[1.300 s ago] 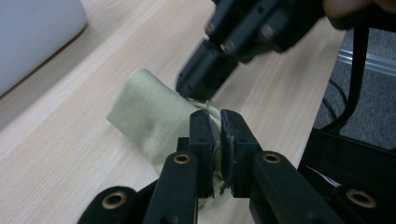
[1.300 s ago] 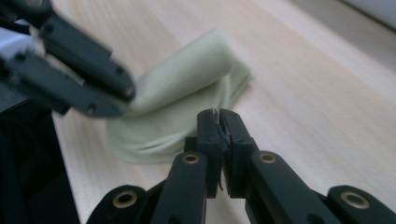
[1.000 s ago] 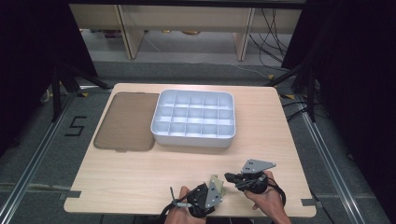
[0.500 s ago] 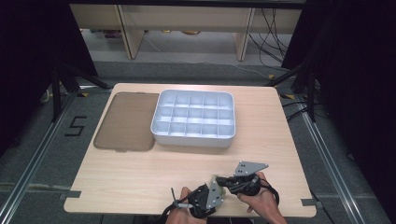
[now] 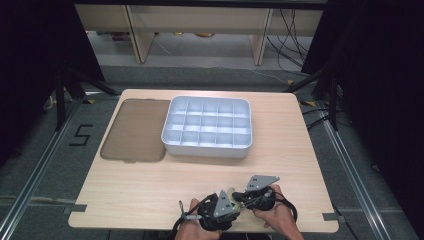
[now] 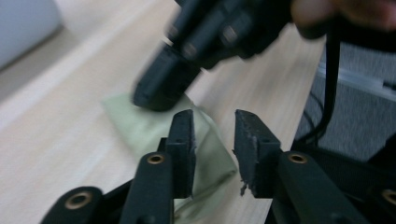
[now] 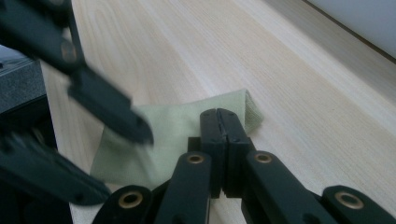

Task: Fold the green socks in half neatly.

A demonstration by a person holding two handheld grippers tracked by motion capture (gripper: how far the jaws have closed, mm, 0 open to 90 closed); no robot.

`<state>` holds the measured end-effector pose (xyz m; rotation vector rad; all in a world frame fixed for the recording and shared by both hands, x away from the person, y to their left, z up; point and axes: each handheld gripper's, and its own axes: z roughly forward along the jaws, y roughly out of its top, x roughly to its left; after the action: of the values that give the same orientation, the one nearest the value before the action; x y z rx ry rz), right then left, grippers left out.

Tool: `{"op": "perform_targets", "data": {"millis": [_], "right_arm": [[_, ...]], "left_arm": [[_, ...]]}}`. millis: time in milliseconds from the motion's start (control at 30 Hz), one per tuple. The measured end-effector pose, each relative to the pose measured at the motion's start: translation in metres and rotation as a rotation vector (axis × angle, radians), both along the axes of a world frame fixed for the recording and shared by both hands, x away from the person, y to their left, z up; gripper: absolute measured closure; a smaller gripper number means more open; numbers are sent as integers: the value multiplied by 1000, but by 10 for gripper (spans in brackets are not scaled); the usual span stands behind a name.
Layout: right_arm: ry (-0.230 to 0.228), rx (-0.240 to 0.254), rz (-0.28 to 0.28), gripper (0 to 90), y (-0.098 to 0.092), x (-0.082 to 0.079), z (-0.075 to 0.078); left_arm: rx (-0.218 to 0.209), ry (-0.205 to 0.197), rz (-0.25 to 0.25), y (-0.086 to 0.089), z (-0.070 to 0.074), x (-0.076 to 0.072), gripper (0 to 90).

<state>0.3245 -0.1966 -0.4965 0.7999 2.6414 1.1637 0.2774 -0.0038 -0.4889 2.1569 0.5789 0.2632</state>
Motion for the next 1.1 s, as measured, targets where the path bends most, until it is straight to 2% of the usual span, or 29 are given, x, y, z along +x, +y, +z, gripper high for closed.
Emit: {"op": "perform_targets", "data": {"millis": [33, 67, 100, 133, 200, 300, 333, 367, 400, 433, 567, 633, 700, 733, 767, 833, 933, 967, 1000, 1033, 1100], "right_arm": [[1, 2, -1, 900, 0, 0, 0], [1, 2, -1, 900, 0, 0, 0], [-4, -4, 0, 900, 0, 0, 0], [-4, -4, 0, 900, 0, 0, 0], [-4, -2, -1, 900, 0, 0, 0], [-8, -1, 0, 900, 0, 0, -1], [-8, -1, 0, 900, 0, 0, -1], [-3, 0, -1, 900, 0, 0, 0], [-3, 0, -1, 900, 0, 0, 0], [3, 4, -1, 900, 0, 0, 0], [15, 9, -8, 900, -1, -1, 0], [-3, 6, -1, 899, -1, 0, 0], [-1, 6, -2, 894, -1, -1, 1], [6, 19, -11, 884, -2, -2, 3], [11, 30, -18, 883, -3, -3, 5], [-7, 46, -18, 881, -6, -1, 8], [4, 60, -35, 874, -7, -2, 10], [-8, 74, -33, 848, -9, 1, 10], [-8, 74, -33, 848, -9, 1, 10], [13, 77, -52, 799, -8, -1, 11], [5, 78, -44, 766, -8, 0, 10]], "left_arm": [[-20, 7, 11, 7, 6, 2, 674], [-20, 7, 11, 7, 6, 2, 687], [-50, 16, 25, 12, 8, 4, 709], [-50, 16, 25, 12, 8, 4, 729], [-40, 16, 15, 16, 8, 5, 760], [-24, 46, 16, 13, 2, 3, 775], [-12, 52, 8, 11, 0, 2, 775], [33, 55, -4, 7, -6, 1, 779], [33, 55, -4, 7, -6, 1, 783], [40, 62, 10, 4, -14, 0, 792], [32, 62, 7, 6, -15, 1, 808], [31, 54, 10, 7, -17, 0, 808], [33, 50, 7, 7, -17, 0, 809], [27, 49, 10, 6, -17, 0, 809], [49, 28, -2, 7, -16, 0, 809], [53, 28, -11, 8, -16, 0, 810], [42, 37, -9, 7, -17, 1, 809], [33, 53, 9, 7, -17, -1, 809], [33, 51, 7, 7, -17, -1, 809], [28, 55, 11, 7, -18, -1, 809], [31, 55, 8, 7, -17, -1, 809]]}}
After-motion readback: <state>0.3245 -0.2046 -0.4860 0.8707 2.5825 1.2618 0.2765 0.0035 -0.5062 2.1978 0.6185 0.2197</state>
